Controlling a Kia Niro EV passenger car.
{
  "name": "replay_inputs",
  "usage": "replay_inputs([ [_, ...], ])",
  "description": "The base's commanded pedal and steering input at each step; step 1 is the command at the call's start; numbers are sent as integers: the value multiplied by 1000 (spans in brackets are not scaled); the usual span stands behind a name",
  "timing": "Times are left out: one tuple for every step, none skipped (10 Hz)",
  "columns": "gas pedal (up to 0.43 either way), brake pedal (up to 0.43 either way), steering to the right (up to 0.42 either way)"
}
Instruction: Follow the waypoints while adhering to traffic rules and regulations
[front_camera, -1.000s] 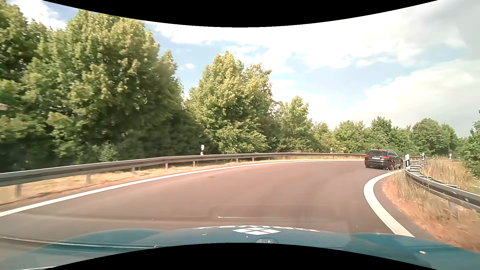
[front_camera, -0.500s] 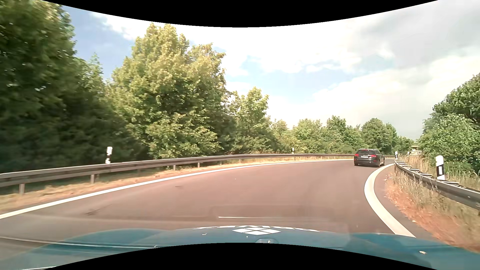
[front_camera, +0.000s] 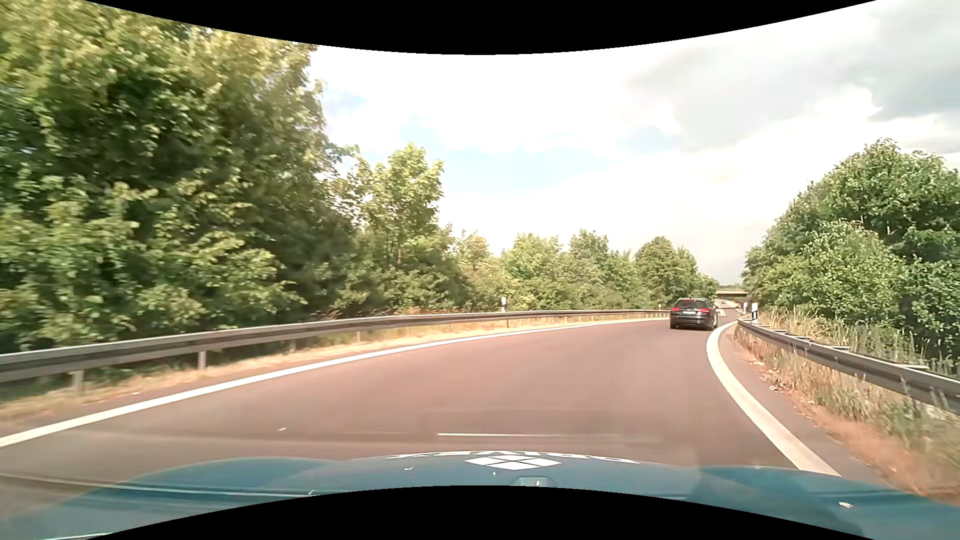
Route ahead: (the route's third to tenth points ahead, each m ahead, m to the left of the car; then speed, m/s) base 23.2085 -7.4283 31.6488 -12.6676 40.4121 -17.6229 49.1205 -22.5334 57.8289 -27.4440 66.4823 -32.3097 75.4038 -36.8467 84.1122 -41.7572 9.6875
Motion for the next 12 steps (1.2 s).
replay_inputs([
  [209,0,174],
  [209,0,169],
  [220,0,160],
  [220,0,153],
  [220,0,143],
  [220,0,134],
  [220,0,127],
  [228,0,121],
  [228,0,116],
  [228,0,109],
  [228,0,102],
  [228,0,95],
])
